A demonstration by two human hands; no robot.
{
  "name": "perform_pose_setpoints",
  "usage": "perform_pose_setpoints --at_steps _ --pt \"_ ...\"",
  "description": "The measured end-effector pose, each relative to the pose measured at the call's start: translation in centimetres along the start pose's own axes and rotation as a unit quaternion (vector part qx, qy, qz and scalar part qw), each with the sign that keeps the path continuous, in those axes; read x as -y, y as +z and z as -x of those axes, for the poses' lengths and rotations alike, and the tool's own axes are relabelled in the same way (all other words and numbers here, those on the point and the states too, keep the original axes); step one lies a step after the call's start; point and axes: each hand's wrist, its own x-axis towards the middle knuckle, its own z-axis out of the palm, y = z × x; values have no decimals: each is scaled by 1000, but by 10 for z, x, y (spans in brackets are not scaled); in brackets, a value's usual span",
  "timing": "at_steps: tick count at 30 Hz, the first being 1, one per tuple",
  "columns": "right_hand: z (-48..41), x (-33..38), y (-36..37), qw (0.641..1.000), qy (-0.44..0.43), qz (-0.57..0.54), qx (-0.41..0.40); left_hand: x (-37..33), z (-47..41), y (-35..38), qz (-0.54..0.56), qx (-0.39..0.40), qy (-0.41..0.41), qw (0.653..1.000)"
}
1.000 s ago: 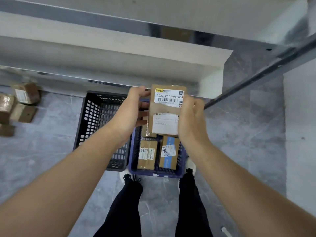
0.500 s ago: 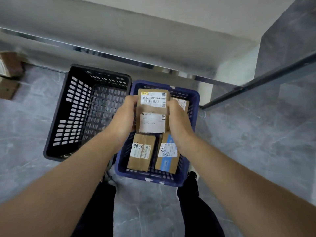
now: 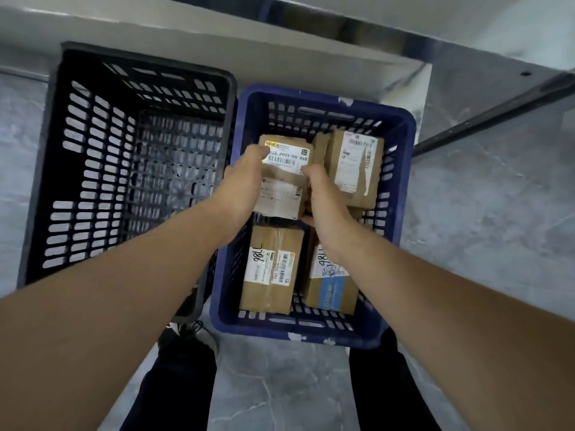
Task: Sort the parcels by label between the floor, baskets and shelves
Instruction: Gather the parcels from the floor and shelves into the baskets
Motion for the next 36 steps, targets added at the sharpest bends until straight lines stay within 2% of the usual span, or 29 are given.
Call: perform_pose_setpoints --at_steps 7,22,36 --pt "-52 -7 16 999 -10 -6 -40 1 -39 12 44 -6 0 999" --pt "-105 -20 22 999 40 -13 -6 13 -106 36 109 -43 -31 993" --pt "-118 -39 26 999 33 -18 -20 24 -105 37 149 17 -31 988"
